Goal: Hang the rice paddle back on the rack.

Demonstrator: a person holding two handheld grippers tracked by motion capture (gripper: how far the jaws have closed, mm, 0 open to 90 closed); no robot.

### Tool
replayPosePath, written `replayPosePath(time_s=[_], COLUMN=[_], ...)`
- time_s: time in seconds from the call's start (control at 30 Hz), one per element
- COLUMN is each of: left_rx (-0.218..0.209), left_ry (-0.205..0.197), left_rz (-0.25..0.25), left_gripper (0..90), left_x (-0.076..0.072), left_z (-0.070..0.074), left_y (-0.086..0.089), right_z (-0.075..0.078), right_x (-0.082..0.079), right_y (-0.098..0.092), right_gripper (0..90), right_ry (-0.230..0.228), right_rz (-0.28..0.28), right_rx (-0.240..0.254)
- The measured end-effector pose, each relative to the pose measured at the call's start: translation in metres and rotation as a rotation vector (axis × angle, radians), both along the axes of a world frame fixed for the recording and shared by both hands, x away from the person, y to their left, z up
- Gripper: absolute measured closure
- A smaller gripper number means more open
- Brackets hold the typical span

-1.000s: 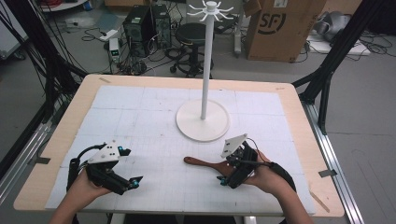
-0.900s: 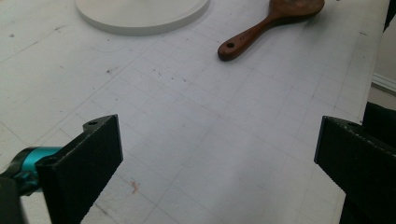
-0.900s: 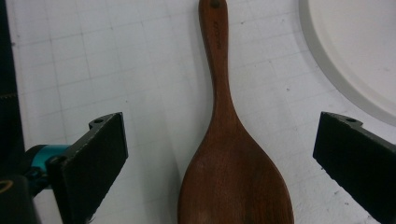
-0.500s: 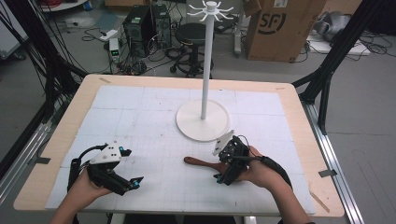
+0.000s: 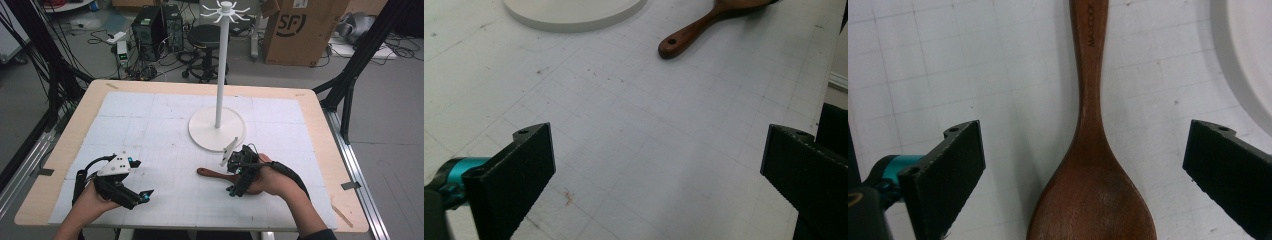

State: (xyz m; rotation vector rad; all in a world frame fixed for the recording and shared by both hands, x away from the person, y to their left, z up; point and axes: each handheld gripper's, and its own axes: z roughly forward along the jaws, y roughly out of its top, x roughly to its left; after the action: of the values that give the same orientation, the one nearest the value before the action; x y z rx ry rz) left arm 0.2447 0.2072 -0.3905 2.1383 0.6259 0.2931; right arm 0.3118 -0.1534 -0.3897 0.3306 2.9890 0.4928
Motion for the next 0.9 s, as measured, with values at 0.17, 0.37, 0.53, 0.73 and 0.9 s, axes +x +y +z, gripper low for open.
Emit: replayPosePath(time_s=[0.17,0.37,0.53,0.73,0.9], left_rx=[0.006,0.009,0.018,0.020,0.018], left_ry=[-0.009,-0.008,-0.004,-0.003,-0.003], left_rz=[0.004,0.007,0.006,0.008,0.008], left_gripper=[1.7,1.7,1.7,1.7,1.7], left_x=[0.000,0.000,0.000,0.000,0.000], left_z=[0.000,-0.001,-0.002,-0.003,-0.003], left_y=[0.000,-0.001,-0.001,-0.001,-0.001], right_z=[-0.003,-0.006,-0.009,-0.010,-0.011], right_x=[0.001,0.005,0.010,0.016,0.020], right_y=[0.007,0.018,0.023,0.026,0.027], right_gripper=[5.3,5.4,8.4,15.0,18.1], right_ry=[0.024,0.028,0.043,0.090,0.131], right_rz=[0.021,0.026,0.023,0.027,0.046], right_rx=[-0.056,-0.126,-0.172,-0.177,-0.184])
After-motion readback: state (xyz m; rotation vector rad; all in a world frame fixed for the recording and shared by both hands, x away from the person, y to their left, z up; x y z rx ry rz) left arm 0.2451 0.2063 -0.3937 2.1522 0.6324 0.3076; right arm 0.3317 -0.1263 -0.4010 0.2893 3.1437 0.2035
